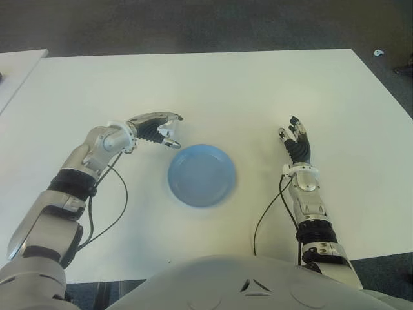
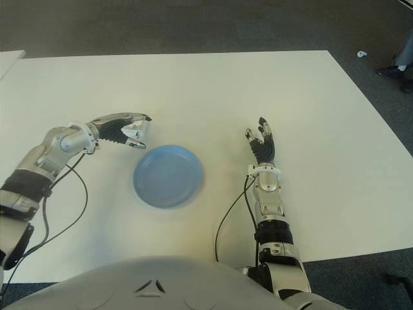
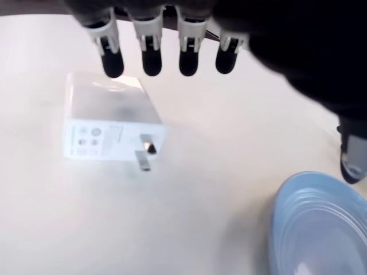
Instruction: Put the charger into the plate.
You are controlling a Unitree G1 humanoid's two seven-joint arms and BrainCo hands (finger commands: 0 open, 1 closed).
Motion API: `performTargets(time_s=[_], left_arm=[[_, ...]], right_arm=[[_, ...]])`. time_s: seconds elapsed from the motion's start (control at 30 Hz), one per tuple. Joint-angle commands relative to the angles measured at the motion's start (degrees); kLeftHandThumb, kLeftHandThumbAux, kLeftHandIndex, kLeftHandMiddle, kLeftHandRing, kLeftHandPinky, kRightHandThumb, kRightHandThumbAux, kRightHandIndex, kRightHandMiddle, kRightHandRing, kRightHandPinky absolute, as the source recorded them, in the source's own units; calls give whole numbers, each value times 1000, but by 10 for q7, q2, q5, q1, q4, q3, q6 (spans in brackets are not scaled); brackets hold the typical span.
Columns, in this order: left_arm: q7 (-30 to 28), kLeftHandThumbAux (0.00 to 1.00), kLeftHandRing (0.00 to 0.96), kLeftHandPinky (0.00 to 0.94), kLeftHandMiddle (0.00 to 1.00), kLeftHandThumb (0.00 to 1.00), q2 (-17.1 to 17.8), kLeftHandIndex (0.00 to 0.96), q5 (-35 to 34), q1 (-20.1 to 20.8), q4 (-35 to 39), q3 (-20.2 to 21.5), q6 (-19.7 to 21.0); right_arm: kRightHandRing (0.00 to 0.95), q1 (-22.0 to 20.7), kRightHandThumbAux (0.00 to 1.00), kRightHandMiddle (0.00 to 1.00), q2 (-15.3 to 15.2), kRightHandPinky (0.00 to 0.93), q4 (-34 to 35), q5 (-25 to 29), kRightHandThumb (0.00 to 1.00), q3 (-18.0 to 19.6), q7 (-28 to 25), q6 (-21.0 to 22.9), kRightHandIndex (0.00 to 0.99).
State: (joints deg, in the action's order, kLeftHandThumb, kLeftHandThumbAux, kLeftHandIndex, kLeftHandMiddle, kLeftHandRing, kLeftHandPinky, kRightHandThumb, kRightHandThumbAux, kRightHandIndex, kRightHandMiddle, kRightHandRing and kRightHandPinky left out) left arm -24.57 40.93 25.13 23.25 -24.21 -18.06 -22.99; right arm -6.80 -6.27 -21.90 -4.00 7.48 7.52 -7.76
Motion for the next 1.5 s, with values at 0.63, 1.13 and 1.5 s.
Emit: performTargets(time_s=[0.63, 1.13, 1.5], left_arm=[[-66, 416, 0, 0, 0, 0, 41, 0, -55, -86, 95, 55, -14], [-72, 394, 0, 0, 0, 3, 50, 0, -77, -119, 138, 80, -23], [124, 400, 0, 16, 0, 110, 18, 0, 81, -61, 34, 62, -83]], right_arm=[[22, 15, 581, 37, 3, 14, 0, 5, 26, 3, -1, 46, 0], [18, 12, 588, 31, 0, 16, -8, 5, 36, 3, -3, 42, 0], [11, 7, 583, 18, -4, 21, -20, 6, 35, 1, -11, 30, 0]])
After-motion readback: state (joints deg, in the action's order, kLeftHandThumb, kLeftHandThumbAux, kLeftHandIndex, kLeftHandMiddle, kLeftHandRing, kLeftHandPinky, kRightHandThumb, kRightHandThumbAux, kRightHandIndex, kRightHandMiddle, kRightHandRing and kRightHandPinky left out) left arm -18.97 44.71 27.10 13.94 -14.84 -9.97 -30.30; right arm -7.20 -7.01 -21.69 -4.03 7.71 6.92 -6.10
